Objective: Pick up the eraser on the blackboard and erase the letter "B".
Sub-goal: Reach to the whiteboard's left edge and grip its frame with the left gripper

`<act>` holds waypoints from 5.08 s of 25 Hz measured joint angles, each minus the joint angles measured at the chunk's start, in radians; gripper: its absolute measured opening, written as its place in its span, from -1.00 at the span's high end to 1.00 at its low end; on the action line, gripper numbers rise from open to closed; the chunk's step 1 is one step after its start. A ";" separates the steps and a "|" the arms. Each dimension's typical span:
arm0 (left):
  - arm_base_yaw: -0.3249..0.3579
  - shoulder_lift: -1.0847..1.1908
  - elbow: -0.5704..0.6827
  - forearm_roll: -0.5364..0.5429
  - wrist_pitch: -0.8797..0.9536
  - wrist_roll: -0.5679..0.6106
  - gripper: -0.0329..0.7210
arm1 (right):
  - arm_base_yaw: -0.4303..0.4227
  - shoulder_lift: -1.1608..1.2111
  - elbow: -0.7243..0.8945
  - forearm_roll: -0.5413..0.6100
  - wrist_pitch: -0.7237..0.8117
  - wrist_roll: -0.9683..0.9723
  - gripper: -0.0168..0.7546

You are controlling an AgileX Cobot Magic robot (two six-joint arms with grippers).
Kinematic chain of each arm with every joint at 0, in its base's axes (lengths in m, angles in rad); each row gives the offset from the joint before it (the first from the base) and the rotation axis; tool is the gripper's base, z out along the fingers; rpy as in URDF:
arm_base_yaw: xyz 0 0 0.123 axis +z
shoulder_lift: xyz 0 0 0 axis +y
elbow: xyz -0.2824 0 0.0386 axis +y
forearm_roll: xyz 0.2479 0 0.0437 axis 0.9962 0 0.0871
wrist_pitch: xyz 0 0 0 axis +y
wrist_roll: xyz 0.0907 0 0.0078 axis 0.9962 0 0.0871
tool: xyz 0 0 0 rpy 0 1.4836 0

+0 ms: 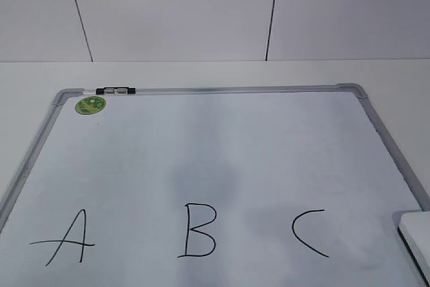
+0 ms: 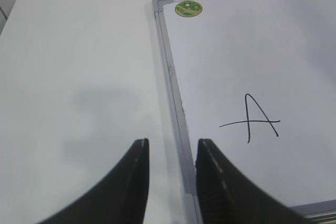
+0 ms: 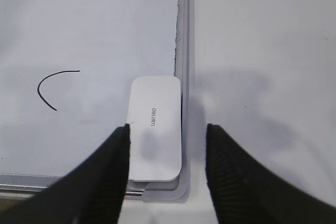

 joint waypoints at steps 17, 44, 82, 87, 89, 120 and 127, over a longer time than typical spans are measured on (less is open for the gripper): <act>0.000 0.075 0.000 0.004 0.004 0.000 0.28 | 0.000 0.176 -0.004 0.067 0.007 0.008 -0.30; -0.002 1.027 -0.310 0.000 0.035 -0.057 0.28 | 0.000 0.688 -0.134 0.198 0.008 0.057 -0.30; -0.072 1.798 -0.592 -0.055 -0.247 0.048 0.28 | 0.000 0.936 -0.199 0.198 0.012 0.049 -0.30; -0.072 1.813 -0.592 -0.040 -0.258 0.048 0.28 | 0.000 0.936 -0.199 0.198 0.013 0.049 -0.30; -0.072 1.826 -0.592 -0.038 -0.260 0.048 0.28 | 0.000 0.936 -0.199 0.198 0.014 0.049 -0.30; -0.067 1.859 -0.592 -0.027 -0.288 0.027 0.28 | 0.000 0.936 -0.199 0.198 0.015 0.049 -0.30; -0.043 1.859 -0.592 -0.027 -0.288 0.023 0.28 | 0.000 0.936 -0.199 0.198 0.017 0.049 -0.30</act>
